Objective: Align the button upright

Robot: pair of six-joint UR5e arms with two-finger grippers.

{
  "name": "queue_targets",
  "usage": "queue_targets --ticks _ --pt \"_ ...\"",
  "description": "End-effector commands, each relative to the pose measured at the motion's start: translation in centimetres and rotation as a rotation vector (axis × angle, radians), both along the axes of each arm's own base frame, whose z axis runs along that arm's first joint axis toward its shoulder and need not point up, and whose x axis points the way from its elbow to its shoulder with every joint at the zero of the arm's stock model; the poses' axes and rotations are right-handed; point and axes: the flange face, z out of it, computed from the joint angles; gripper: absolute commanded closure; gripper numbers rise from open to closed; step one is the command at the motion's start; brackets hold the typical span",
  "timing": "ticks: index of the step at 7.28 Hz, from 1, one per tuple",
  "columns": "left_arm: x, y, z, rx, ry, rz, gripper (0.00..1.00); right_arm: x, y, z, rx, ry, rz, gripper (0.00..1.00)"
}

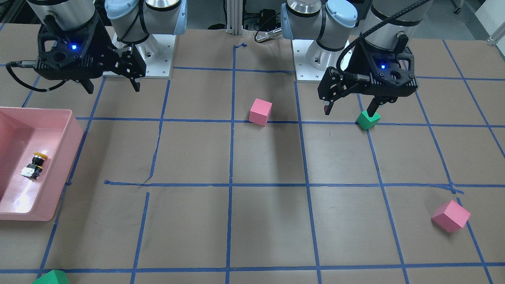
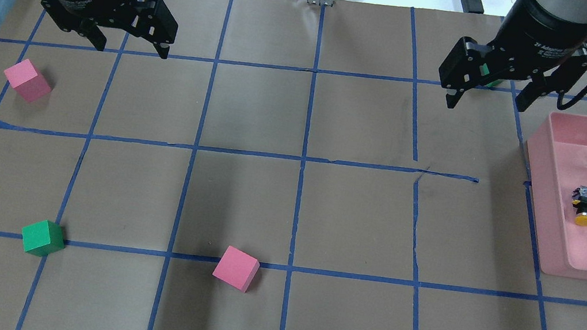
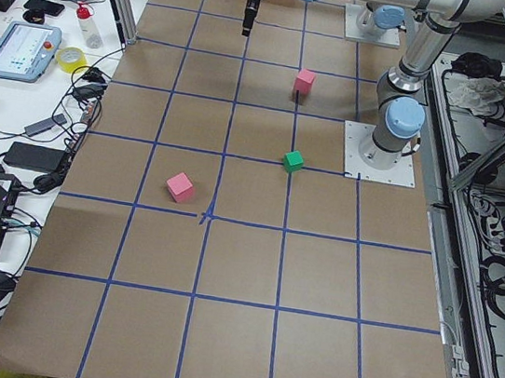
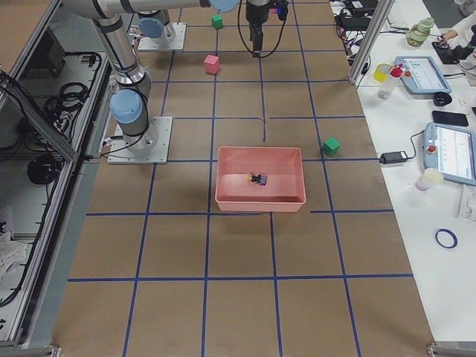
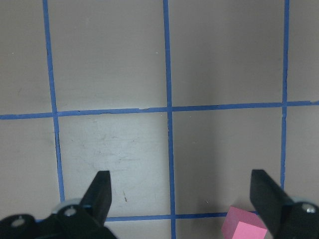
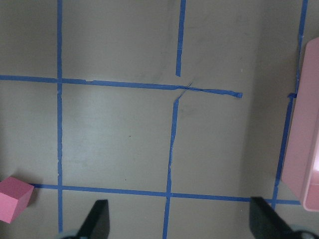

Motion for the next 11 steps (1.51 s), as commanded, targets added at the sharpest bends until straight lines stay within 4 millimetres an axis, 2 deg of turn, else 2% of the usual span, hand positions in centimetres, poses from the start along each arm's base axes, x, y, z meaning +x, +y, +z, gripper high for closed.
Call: queue_targets --ticks 1,10,11 --pt "0.0 0.0 0.0 0.0 0.0 0.0 0.0 0.0 0.0 -0.1 0.001 0.001 -0.001 0.0" --pt "0.0 0.0 0.0 0.0 0.0 0.0 0.0 -0.5 0.1 -0.2 0.013 0.013 -0.01 0.0" --pt "0.0 0.0 0.0 0.0 0.0 0.0 0.0 -2.6 -0.5 -0.2 -0.001 0.068 -0.04 0.0"
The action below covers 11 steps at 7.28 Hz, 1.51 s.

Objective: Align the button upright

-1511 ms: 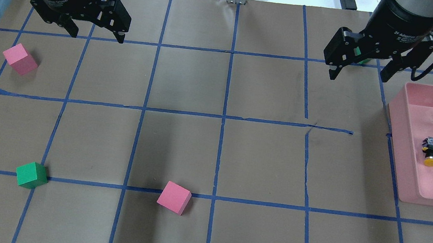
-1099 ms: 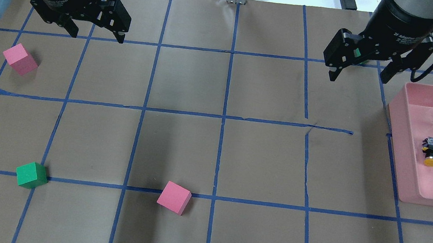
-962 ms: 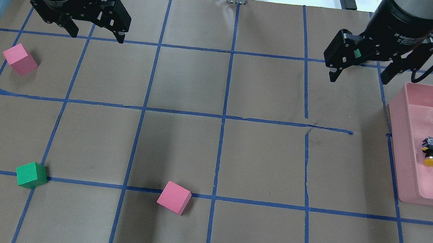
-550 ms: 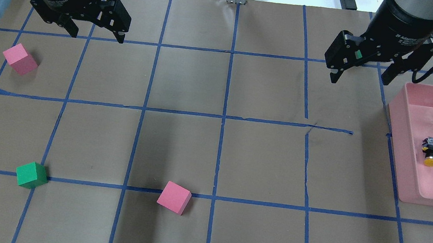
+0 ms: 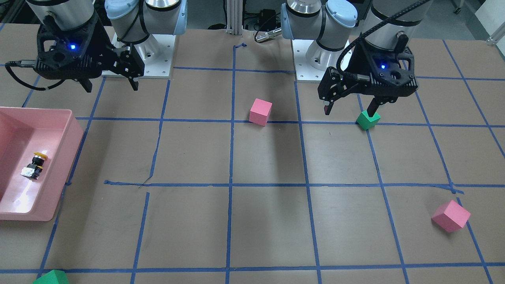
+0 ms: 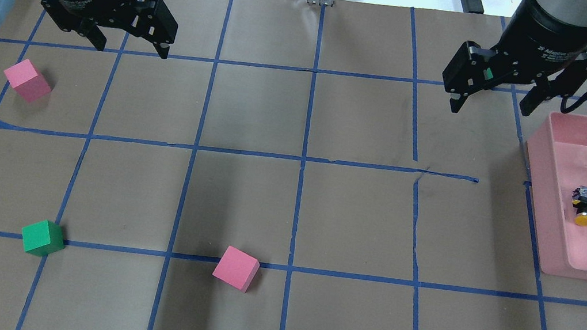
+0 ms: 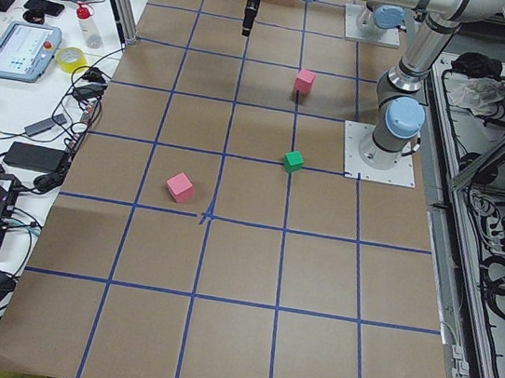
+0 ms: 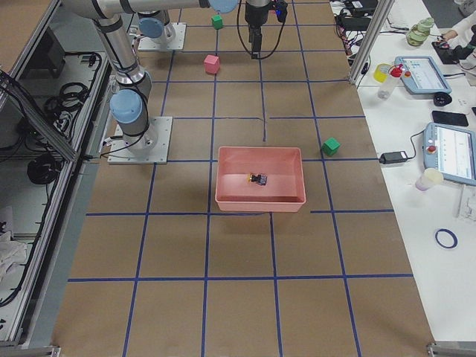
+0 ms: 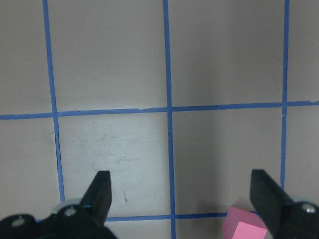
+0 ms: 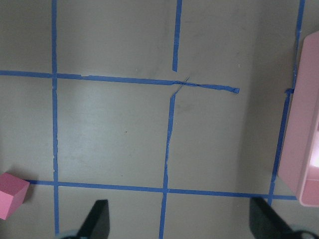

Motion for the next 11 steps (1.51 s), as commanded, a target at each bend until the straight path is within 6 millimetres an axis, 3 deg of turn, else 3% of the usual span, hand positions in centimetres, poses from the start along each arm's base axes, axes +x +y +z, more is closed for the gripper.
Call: queue_targets --ticks 1,2,3,5,6,8,11 --pt "0.0 0.0 0.0 0.0 0.0 0.0 0.0 -5.7 -1.2 0.0 -0.005 0.076 -0.085 0.0" --pt "0.0 0.0 0.0 0.0 0.0 0.0 0.0 -10.4 -1.6 -0.4 0.01 0.076 -0.188 0.0" --pt "0.0 0.0 0.1 -0.001 0.0 0.0 0.0 -15.2 -2.3 -2.7 0.043 0.053 -0.271 0.0" --pt "0.0 0.0 0.1 -0.001 0.0 0.0 0.0 -22.9 -3.3 -9.3 0.081 0.055 -0.348 0.0" --pt "0.0 0.0 0.1 -0.001 0.0 0.0 0.0 -25.3 -2.4 -12.0 0.121 0.034 -0.392 0.0" --pt "0.0 0.0 0.1 -0.001 0.0 0.0 0.0 -27.9 -3.2 -17.9 0.103 0.047 -0.425 0.0" --pt "0.1 0.0 0.0 0.0 0.0 0.002 0.0 -29.6 -3.8 -22.4 0.118 0.162 -0.405 0.0"
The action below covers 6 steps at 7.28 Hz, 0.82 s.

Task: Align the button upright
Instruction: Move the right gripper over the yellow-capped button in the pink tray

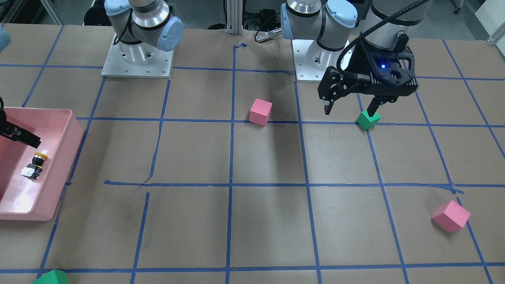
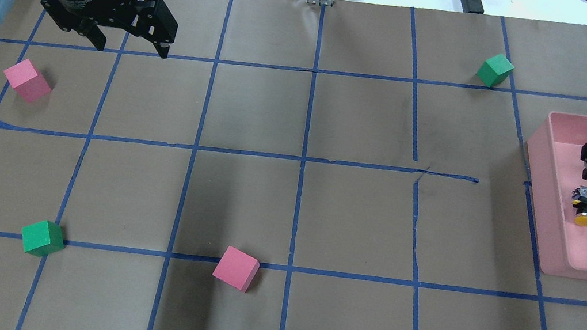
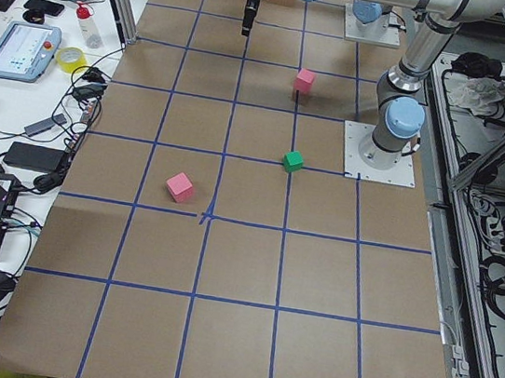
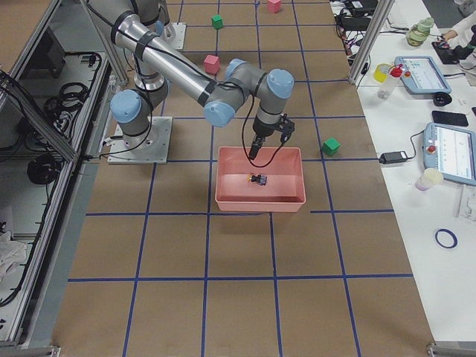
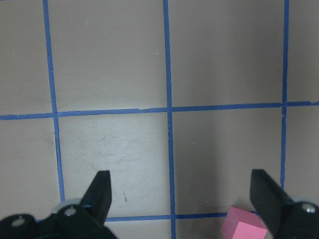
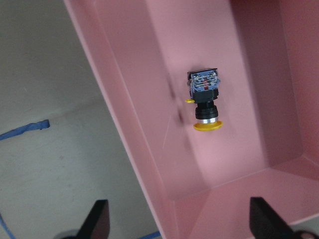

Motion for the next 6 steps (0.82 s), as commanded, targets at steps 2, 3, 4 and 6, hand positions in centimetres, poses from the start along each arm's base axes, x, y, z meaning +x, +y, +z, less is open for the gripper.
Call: queue_targets --ticks 2,3,4,6 --pt "0.0 0.0 0.0 0.0 0.0 0.0 0.0 -3.6 0.0 -4.3 0.018 -0.002 -0.006 0.0" --pt "0.0 0.0 0.0 0.0 0.0 0.0 0.0 -5.6 -0.4 -6.3 0.007 -0.004 0.023 0.0" --pt "0.0 0.0 0.0 0.0 0.0 0.0 0.0 -6.2 -1.0 -7.0 -0.023 0.014 0.064 0.0" --pt "0.0 0.0 -0.1 0.001 0.0 0.0 0.0 -5.9 -0.9 -8.7 -0.007 -0.019 0.073 0.0"
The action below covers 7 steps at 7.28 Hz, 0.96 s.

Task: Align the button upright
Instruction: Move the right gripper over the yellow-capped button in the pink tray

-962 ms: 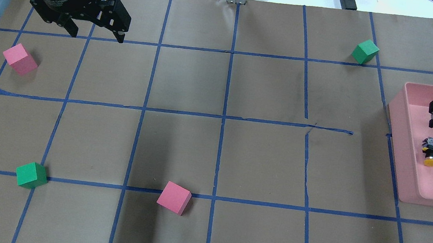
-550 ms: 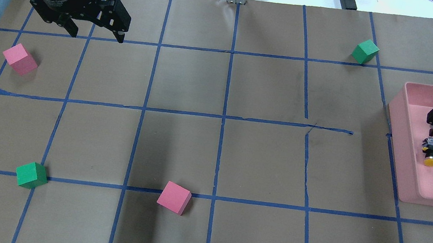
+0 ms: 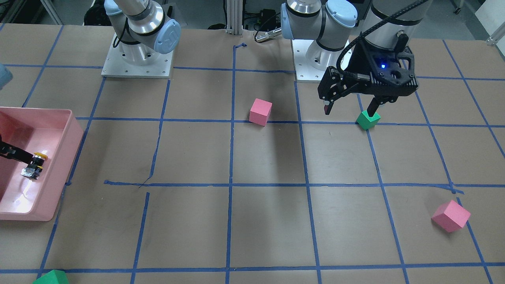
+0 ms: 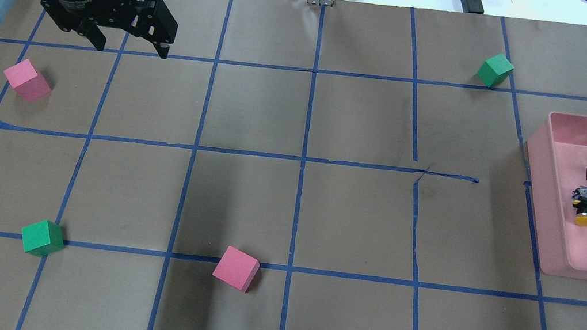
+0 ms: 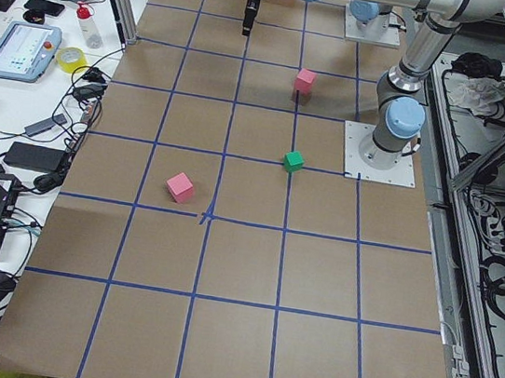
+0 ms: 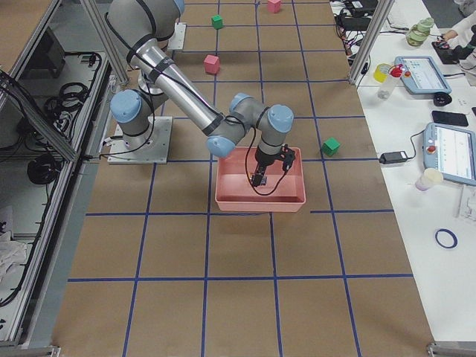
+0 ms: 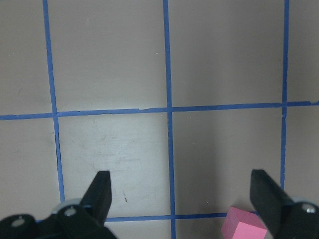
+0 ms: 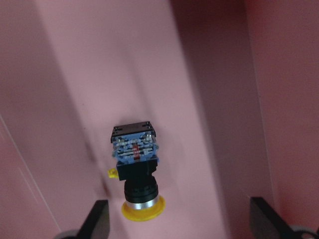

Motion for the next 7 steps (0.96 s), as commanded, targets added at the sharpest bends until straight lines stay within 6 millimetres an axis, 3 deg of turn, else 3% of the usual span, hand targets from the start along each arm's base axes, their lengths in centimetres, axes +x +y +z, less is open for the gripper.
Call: queue_targets --ticks 1,4,6,7 --pt "0.0 0.0 0.0 -0.001 0.0 0.0 0.0 0.1 -0.1 -1.8 0.004 -0.039 0.01 0.0" --pt "0.0 0.0 0.0 -0.001 0.0 0.0 0.0 0.1 -0.2 -3.6 0.031 -0.06 0.026 0.0" --pt "0.0 0.0 0.0 0.001 0.0 0.0 0.0 0.5 0.5 -4.6 0.052 -0.074 0.026 0.17" --pt "0.0 0.0 0.0 -0.001 0.0 0.0 0.0 0.7 0.6 -5.1 0.06 -0.081 0.026 0.2"
